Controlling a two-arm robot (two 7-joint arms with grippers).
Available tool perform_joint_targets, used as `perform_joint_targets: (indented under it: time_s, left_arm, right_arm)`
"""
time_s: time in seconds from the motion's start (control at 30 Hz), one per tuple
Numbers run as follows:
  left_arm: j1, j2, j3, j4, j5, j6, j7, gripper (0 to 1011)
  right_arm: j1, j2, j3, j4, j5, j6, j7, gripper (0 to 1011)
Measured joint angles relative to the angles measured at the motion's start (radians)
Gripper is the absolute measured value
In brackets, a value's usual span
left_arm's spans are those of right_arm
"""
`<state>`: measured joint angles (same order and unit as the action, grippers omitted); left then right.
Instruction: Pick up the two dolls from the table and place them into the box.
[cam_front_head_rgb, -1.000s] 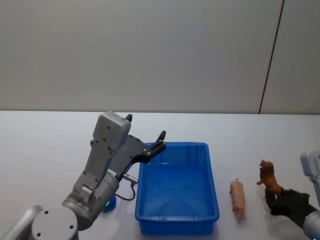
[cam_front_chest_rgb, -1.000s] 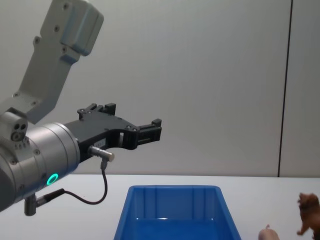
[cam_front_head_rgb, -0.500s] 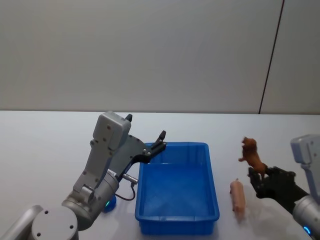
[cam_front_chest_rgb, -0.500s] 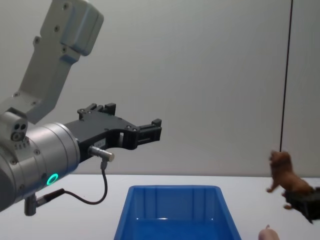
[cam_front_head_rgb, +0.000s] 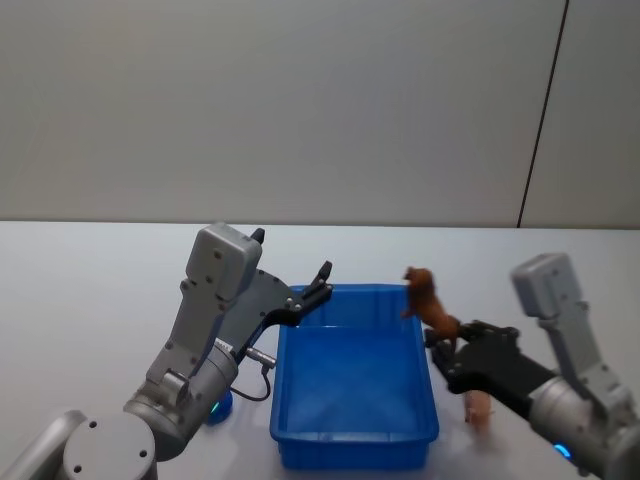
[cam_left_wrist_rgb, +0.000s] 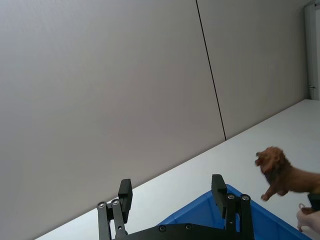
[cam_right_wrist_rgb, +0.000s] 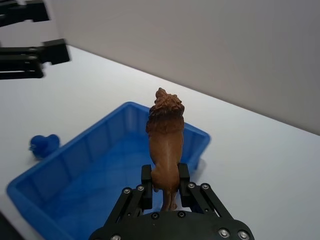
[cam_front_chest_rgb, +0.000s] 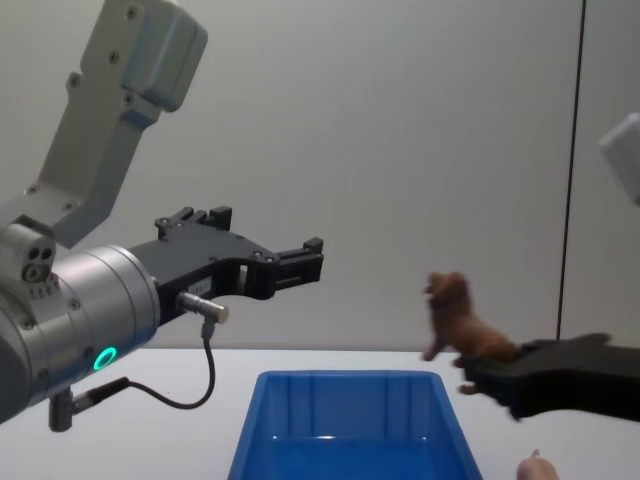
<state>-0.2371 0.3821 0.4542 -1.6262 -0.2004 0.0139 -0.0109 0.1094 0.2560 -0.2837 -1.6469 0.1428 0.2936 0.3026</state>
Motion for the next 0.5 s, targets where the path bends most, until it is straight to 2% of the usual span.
perform_joint_targets:
  time_s: [0.23,0.43,0.5]
  left_arm:
    - [0.000,0.000,0.000,0.000,0.000,0.000,0.000,1000]
    - [0.000,0.000,0.000,0.000,0.000,0.000,0.000,1001]
    - [0.000,0.000,0.000,0.000,0.000,0.000,0.000,1000]
  right_arm:
    - [0.034,-0.043,-0.038,0.027,-0.038,0.041,0.056,310]
    - [0.063,-0.080,-0.065,0.060,-0.060,0.072,0.079,534]
    - [0.067,-0.085,-0.069,0.065,-0.063,0.075,0.081,547]
